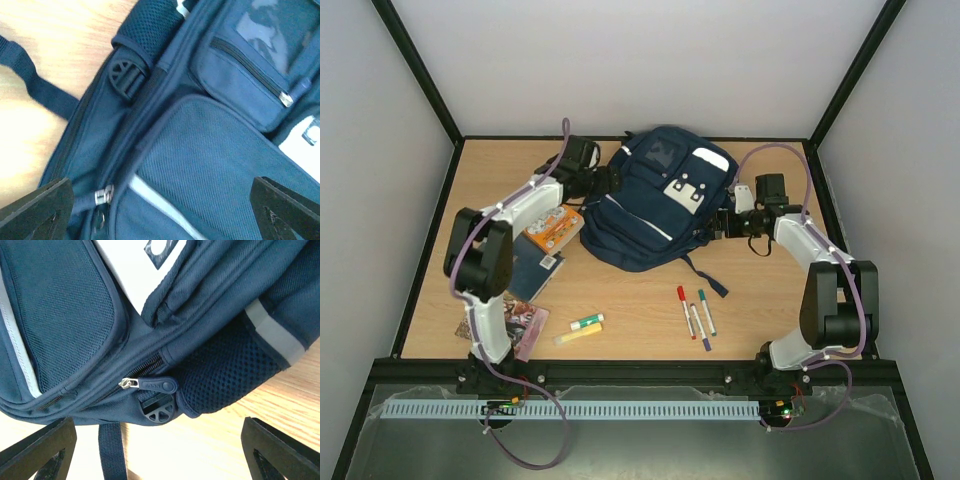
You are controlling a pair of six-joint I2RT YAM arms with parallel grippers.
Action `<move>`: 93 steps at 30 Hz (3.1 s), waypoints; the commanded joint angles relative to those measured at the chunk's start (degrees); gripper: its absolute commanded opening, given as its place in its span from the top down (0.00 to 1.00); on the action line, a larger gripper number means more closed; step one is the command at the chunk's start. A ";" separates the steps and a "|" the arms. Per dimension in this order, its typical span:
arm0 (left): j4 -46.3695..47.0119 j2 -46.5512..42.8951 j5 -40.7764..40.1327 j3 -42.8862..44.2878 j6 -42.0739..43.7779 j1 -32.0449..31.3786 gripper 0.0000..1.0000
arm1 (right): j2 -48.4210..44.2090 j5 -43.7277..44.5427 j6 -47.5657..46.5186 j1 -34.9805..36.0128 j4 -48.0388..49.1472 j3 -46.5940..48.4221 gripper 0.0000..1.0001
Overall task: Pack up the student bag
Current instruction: Adjust the student bag at the center of the board, then pick up the book from the center of the board.
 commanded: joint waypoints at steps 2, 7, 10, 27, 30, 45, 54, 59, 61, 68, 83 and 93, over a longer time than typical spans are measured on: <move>-8.52 9.45 1.66 11.72 -2.82 2.91 0.01 | 0.72 -0.17 0.43 -0.21 -1.17 -1.84 0.09; -8.70 12.88 0.88 14.73 -3.37 5.72 0.01 | 2.09 0.11 0.05 -0.25 -1.75 -1.84 0.07; -8.16 14.48 3.25 14.73 -3.34 8.02 0.01 | 3.54 0.26 -0.32 -0.20 -2.26 -1.72 0.06; -7.89 23.27 20.74 17.35 2.04 2.72 0.01 | 10.42 -2.73 -1.02 -0.21 -3.87 0.21 0.03; -8.44 21.74 20.92 15.98 2.75 0.10 0.01 | 11.53 -2.71 -1.00 -0.21 -3.69 0.50 0.03; -2.29 2.91 18.10 -11.81 -1.27 -6.29 0.01 | 19.44 -6.56 -0.99 4.61 -4.28 5.70 0.01; -10.81 -3.31 8.01 -7.68 3.17 -8.20 0.01 | 14.96 0.08 0.59 5.14 -1.70 4.05 0.01; -19.89 -5.87 2.22 3.45 7.54 -6.85 0.00 | 9.98 2.98 -0.13 4.86 -1.40 2.37 0.01; -21.59 -7.92 0.30 3.49 7.50 -6.41 0.01 | 7.93 3.93 -0.71 4.79 -1.32 1.50 0.01; -15.59 -22.61 -3.99 -12.92 1.14 0.54 0.00 | 0.04 4.28 -1.67 4.64 -0.29 -1.09 0.01; -7.03 -30.08 9.53 -30.39 -8.24 26.23 0.01 | -5.79 -1.53 0.63 17.30 -0.57 8.21 0.12; 2.08 -21.59 13.93 -29.10 -12.80 31.57 0.01 | 13.15 -0.67 5.91 31.81 0.18 27.58 0.42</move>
